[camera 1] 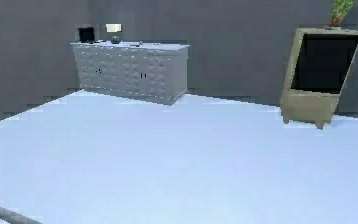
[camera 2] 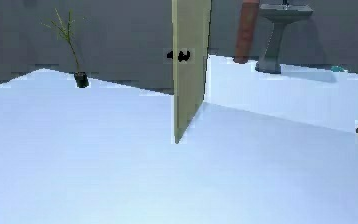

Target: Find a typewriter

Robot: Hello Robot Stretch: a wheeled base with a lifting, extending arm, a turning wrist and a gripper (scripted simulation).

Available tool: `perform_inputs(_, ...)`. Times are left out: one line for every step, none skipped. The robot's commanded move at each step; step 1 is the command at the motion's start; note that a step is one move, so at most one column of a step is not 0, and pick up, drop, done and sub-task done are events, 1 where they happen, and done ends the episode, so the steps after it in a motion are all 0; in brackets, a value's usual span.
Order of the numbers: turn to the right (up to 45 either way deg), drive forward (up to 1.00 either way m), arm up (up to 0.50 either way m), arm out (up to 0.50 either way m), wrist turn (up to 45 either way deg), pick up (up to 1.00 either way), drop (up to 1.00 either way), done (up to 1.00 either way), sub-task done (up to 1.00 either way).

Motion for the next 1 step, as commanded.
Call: perform_inputs(45.0, 0.00, 0.00, 0.00, 0.0, 0.00, 0.00, 0.00, 0.00)
